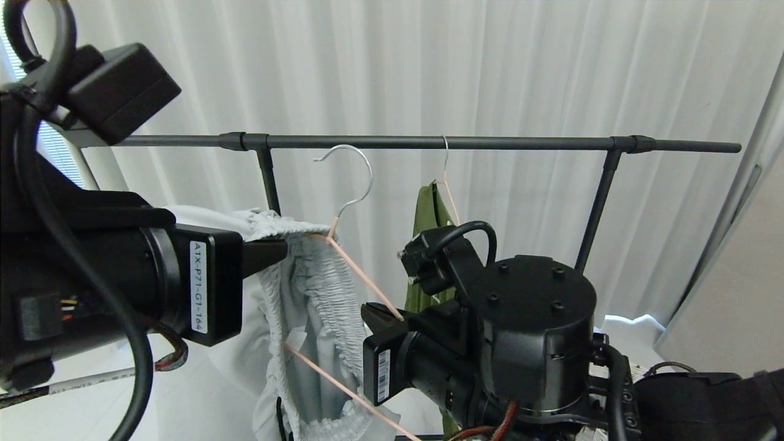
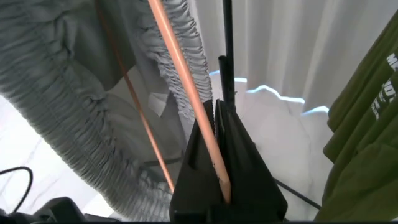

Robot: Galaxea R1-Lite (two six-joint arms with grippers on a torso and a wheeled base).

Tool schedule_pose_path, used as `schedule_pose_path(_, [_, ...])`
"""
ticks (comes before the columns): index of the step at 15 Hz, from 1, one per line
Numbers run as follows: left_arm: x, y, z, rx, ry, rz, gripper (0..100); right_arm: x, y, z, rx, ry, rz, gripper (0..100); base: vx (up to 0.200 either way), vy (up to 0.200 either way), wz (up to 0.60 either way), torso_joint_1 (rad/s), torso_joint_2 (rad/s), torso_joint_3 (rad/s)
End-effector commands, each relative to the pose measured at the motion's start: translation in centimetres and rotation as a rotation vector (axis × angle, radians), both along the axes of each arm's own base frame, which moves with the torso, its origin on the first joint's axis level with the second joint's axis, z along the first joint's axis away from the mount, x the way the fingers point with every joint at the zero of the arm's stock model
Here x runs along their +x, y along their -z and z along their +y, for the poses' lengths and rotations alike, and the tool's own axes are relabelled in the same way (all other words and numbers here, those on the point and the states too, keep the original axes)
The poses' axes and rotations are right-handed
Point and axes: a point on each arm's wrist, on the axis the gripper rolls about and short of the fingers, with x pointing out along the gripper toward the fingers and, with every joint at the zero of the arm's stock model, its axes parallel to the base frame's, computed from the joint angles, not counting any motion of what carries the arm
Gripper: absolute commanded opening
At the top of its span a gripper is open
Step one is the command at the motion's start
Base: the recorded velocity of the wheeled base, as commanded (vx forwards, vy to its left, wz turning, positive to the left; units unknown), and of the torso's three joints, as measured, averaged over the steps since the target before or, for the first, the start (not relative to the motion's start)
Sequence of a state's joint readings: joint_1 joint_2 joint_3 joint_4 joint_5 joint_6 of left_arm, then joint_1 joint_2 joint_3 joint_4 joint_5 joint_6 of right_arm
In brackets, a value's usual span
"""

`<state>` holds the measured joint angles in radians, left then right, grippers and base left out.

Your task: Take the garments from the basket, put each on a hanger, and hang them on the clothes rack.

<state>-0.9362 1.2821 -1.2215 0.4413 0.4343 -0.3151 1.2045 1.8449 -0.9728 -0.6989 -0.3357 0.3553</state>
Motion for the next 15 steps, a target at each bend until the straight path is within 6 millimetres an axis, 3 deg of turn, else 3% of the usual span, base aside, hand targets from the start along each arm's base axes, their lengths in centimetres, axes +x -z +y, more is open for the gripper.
schedule_pose_path(1, [0.2, 0.4, -0.3, -0.003, 0.015, -0.036, 0, -0.4, -1.3, -0.5, 0.04, -0.006, -0.019, 0, 0.0, 0.0, 0.0, 0.0, 0.0, 0.0])
schedule_pose_path(10, [0.2, 0.7, -0.4, 0.1, 0.074, -0.101, 0, -0.6, -3.2, -1.5, 0.086, -0.012, -0.097, 0, 0.0, 0.0, 0.0, 0.0, 0.0, 0.0])
schedule_pose_path(11, [0.3, 0.8, -0.4, 0.103, 0.074, -0.101, 100, -0.6, -3.3, -1.5, 0.089, -0.014, -0.107, 0, 0.0, 0.0, 0.0, 0.0, 0.0, 0.0])
schedule_pose_path(15, [0.4, 0.8, -0.6, 0.079, 0.072, -0.12, 100, -0.6, -3.7, -1.4, 0.101, -0.033, -0.162, 0, 0.0, 0.0, 0.0, 0.0, 0.0, 0.0])
